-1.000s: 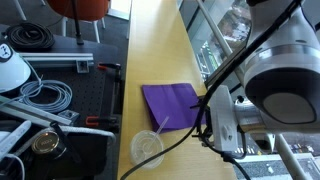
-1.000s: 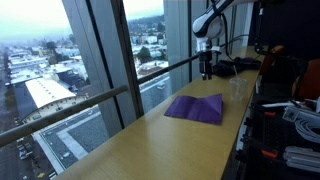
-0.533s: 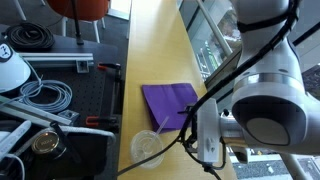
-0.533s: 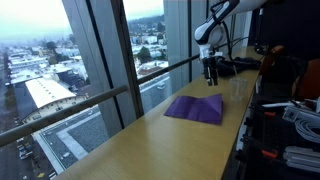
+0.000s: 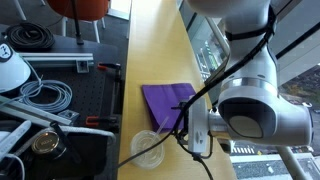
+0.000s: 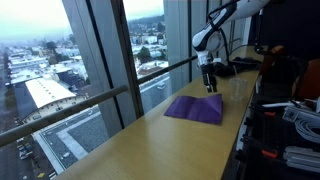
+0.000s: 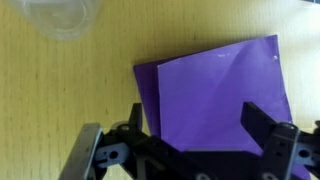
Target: Open the purple file holder
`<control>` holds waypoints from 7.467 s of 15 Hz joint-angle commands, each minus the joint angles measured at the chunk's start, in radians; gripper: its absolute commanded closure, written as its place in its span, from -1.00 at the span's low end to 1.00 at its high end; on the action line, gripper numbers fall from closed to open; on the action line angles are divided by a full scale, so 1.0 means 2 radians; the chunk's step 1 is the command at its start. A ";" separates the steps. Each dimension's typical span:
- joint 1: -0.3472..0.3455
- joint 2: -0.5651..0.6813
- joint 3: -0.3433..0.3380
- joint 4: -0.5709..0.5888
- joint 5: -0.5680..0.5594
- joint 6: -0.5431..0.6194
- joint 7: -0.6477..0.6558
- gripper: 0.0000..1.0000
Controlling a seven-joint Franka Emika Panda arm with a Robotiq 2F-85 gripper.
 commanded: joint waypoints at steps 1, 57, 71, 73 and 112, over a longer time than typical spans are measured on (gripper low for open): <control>-0.005 0.007 0.010 0.000 -0.009 0.001 0.000 -1.00; 0.179 -0.497 0.082 -0.627 -0.994 0.378 0.676 0.99; 0.248 -0.458 0.111 -0.633 -0.819 0.362 0.671 0.99; 0.250 -0.461 0.115 -0.633 -0.786 0.353 0.666 0.99; 0.429 -0.533 -0.280 -0.424 0.011 0.166 -0.035 -1.00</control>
